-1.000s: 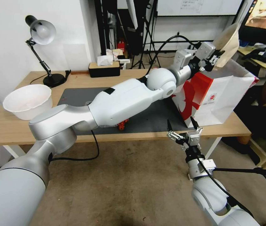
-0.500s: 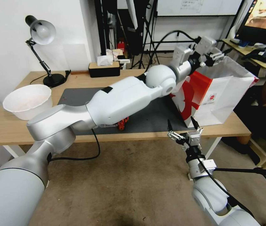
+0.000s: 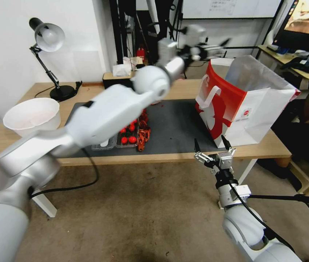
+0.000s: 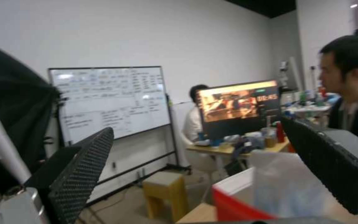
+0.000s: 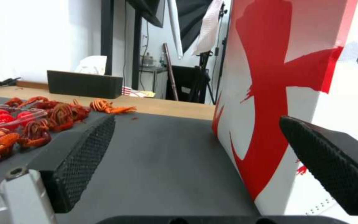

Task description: Pick up the trash from the table and place it into the takeout bag.

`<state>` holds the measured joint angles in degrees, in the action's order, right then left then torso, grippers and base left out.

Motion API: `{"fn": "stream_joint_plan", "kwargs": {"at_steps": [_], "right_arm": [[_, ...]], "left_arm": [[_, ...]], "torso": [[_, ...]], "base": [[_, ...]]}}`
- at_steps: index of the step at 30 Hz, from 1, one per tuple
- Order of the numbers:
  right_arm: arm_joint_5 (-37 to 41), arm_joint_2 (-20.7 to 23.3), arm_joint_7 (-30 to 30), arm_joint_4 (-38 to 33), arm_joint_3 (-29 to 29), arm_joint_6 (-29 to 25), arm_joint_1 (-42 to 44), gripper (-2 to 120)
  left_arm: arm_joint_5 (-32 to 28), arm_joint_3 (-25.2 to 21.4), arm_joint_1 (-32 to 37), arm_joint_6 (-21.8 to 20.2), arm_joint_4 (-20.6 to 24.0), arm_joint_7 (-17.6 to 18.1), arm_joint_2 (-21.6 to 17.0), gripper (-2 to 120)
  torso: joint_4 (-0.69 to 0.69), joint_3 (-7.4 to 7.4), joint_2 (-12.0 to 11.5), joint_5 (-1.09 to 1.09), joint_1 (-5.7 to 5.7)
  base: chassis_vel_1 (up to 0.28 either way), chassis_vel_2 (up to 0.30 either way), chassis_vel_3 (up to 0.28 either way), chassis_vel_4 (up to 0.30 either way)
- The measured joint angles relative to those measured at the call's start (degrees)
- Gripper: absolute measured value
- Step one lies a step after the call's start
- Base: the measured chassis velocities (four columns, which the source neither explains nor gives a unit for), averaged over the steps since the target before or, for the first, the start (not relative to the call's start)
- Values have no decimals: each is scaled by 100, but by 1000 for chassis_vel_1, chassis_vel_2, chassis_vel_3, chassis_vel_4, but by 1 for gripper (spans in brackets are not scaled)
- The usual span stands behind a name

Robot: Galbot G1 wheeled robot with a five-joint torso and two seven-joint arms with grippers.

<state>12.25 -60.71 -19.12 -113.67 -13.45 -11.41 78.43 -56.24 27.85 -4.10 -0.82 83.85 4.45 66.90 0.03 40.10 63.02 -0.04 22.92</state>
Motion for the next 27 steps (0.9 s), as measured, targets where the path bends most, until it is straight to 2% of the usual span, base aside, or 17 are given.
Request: {"fn": "stream_joint_plan", "kwargs": {"at_steps": [9, 12, 17, 20, 21, 23, 25, 26, 27], "right_arm": [[-2, 9, 1, -12, 5, 6, 1, 100], [-3, 32, 1, -24, 5, 13, 1, 100], [-3, 50, 0, -24, 5, 15, 4, 100], [-3, 65, -1, -25, 20, 19, -11, 100], [-3, 65, -1, -25, 20, 19, -11, 100], [-3, 65, 1, -22, 53, 27, -37, 100], [-4, 67, 1, -22, 64, 30, -32, 100], [-4, 67, 1, -22, 64, 30, -32, 100], [-4, 68, 2, -25, 64, 30, -25, 100]], "left_arm": [[50, -186, 180, -28, 160, 1, -329, 100], [216, -438, 471, -50, 309, 2, -685, 100], [322, -777, 849, -50, 448, 2, -979, 100], [575, -1536, 1799, -68, 923, 2, -1657, 100], [575, -1536, 1799, -68, 923, 2, -1657, 100], [730, -2171, 2573, -105, 1406, 1, -2119, 100], [868, -2808, 3276, -101, 1805, -2, -2368, 100], [868, -2808, 3276, -101, 1805, -2, -2368, 100], [893, -3004, 3512, -100, 1931, -3, -2423, 100]], "torso": [[-4, 0, 0, 3, 0], [-3, 0, 0, 3, 0], [-5, 0, 0, 4, 0], [0, 0, 0, 2, 0], [0, 0, 0, 2, 0], [-1, 0, 1, 5, -1], [-3, 0, 1, 4, -1], [-3, 0, 1, 4, -1], [-3, -1, 0, 5, -1]], "base": [[0, 0, 0, 0], [0, 0, 0, 0], [0, 0, 0, 0], [0, 0, 0, 0], [0, 0, 0, 0], [0, 0, 0, 0], [0, 0, 0, 0], [0, 0, 0, 0], [0, 0, 0, 0]]}}
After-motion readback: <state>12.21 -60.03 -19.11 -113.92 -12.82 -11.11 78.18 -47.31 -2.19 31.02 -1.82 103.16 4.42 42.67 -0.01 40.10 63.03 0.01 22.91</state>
